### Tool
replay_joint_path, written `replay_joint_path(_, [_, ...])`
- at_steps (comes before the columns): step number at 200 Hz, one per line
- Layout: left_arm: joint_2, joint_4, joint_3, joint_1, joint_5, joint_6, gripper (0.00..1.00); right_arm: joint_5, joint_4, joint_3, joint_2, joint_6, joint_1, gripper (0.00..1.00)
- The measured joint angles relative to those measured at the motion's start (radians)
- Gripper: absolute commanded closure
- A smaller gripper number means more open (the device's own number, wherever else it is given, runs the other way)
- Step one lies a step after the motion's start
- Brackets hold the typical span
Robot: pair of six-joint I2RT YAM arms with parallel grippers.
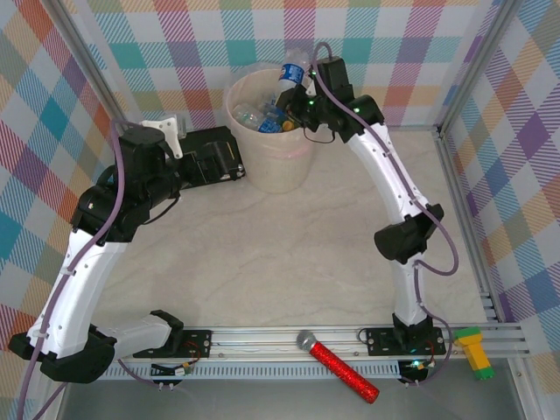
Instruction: Put the plastic bottles in the bin
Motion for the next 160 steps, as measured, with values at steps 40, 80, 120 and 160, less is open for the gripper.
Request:
replay_joint_path(40, [0.000,0.000,0.000,0.000,-0.010,-0.001,0.00,0.004,-0.010,-0.001,0.014,0.012,0.000,0.77])
replay_joint_path(80, [0.000,0.000,-0.004,0.000,-0.023,-0.001,0.01,0.009,0.069,-0.051,0.009,0.071,0.005,0.77])
replay_joint_path(120, [0.001,0.000,-0.005,0.000,-0.027,-0.001,0.00,0.019,0.096,-0.055,0.010,0.134,0.011,0.72])
replay_joint_path(160, [0.001,0.000,-0.005,0.000,-0.035,0.000,0.00,0.023,0.123,-0.055,0.010,0.174,0.024,0.40])
